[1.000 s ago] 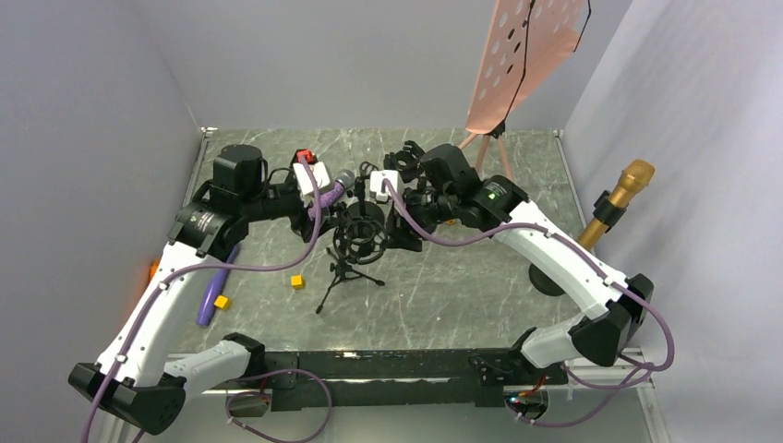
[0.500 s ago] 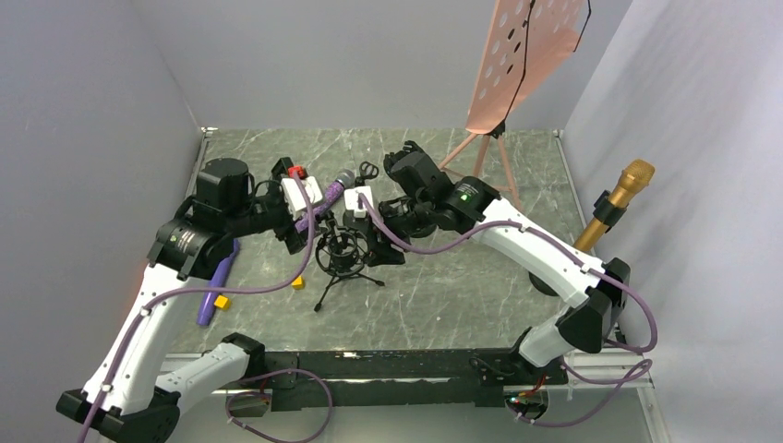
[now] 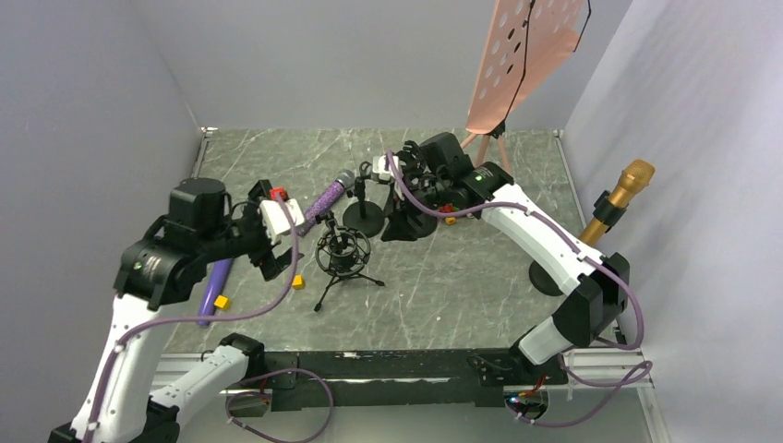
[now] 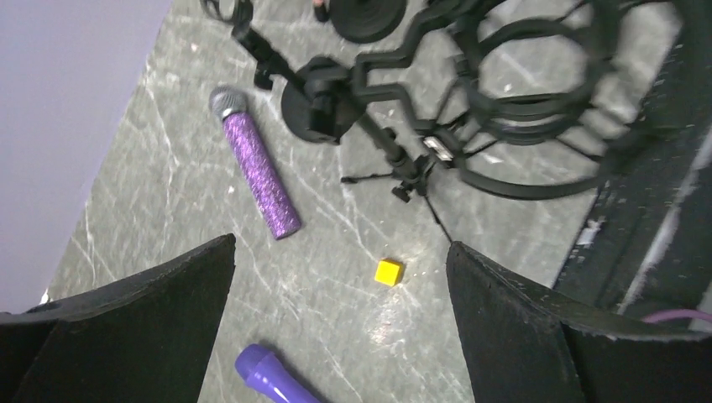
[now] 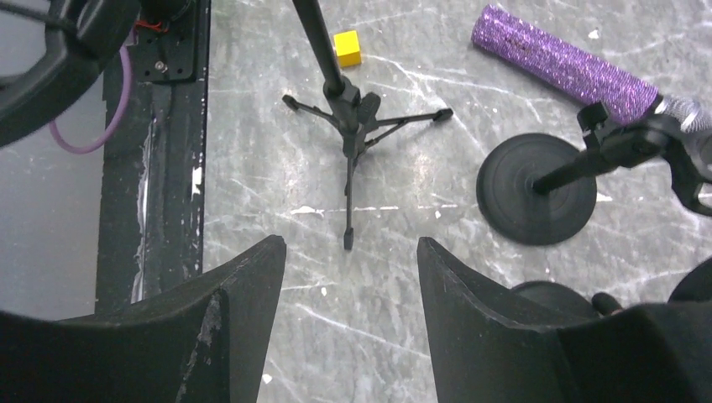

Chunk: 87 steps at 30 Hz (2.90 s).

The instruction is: Remove the microphone from the stand

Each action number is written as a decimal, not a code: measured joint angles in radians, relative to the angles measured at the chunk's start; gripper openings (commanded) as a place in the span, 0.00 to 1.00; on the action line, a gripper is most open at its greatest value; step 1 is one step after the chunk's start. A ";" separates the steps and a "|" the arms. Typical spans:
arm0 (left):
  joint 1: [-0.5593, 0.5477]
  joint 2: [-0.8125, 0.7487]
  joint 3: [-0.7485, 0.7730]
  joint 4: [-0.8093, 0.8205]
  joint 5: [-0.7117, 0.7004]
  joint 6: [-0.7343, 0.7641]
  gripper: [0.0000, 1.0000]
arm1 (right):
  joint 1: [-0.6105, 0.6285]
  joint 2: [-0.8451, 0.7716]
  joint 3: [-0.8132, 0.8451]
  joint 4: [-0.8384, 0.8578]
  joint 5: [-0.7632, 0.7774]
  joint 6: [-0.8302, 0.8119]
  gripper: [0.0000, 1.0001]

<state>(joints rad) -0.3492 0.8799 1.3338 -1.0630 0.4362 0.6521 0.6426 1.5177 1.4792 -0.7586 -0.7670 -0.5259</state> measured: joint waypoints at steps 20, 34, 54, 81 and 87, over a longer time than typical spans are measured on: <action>0.008 0.141 0.003 0.167 0.166 -0.115 0.84 | 0.320 0.001 0.096 -0.142 0.075 -0.170 0.43; 0.009 0.104 -0.032 0.281 0.150 -0.186 0.98 | 0.401 0.042 0.145 -0.138 0.144 -0.142 0.50; 0.061 0.004 0.269 -0.153 0.320 -0.035 0.99 | 0.004 0.101 -0.074 -0.089 -0.116 -0.127 0.78; 0.122 -0.023 0.236 -0.387 0.380 0.188 0.99 | 0.022 0.328 -0.087 0.208 -0.343 -0.014 0.68; 0.122 -0.024 0.172 -0.333 0.407 0.172 0.98 | 0.055 0.327 -0.093 0.296 -0.343 0.042 0.67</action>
<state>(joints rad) -0.2272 0.8562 1.5063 -1.3956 0.8429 0.8246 0.6975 1.8450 1.3865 -0.4629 -1.1095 -0.4839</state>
